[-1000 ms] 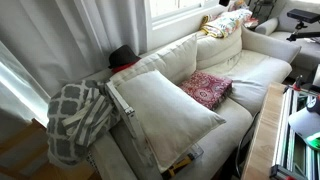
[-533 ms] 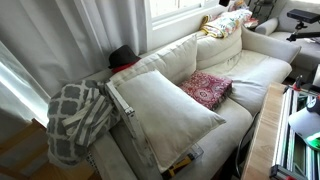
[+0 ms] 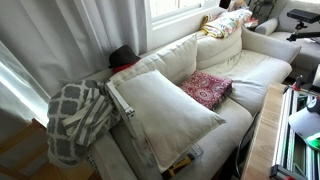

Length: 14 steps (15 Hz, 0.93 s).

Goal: Uncover the remote, then place it throw blanket

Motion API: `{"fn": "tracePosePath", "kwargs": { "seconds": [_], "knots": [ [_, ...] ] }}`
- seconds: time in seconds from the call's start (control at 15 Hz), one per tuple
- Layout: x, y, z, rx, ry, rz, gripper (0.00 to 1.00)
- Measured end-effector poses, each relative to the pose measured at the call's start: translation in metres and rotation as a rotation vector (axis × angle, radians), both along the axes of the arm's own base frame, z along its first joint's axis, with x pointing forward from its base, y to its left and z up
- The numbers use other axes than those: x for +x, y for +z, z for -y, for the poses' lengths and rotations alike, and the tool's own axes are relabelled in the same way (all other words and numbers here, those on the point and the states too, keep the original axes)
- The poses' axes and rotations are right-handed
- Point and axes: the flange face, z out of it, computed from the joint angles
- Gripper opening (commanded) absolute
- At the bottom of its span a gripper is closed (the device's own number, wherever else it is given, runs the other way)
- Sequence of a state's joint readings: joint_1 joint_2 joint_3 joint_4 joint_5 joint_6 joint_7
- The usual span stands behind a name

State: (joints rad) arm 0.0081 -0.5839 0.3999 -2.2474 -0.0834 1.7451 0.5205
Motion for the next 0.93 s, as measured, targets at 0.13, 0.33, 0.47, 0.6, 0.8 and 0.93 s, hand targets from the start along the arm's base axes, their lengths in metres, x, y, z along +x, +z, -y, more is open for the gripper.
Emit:
{"fn": "tracePosePath", "kwargs": {
  "seconds": [0.13,0.33,0.47,0.6,0.8,0.93],
  "knots": [
    [0.017,-0.020,0.008,0.065,0.052,-0.021,1.00],
    [0.059,-0.076,0.033,0.186,0.131,-0.022,1.00],
    [0.081,-0.121,0.049,0.262,0.192,-0.027,1.00],
    [0.096,-0.162,0.063,0.326,0.258,-0.049,1.00],
    [0.108,-0.220,0.076,0.433,0.345,-0.102,1.00],
    [0.111,-0.253,0.075,0.514,0.395,-0.131,1.00]
  ]
}}
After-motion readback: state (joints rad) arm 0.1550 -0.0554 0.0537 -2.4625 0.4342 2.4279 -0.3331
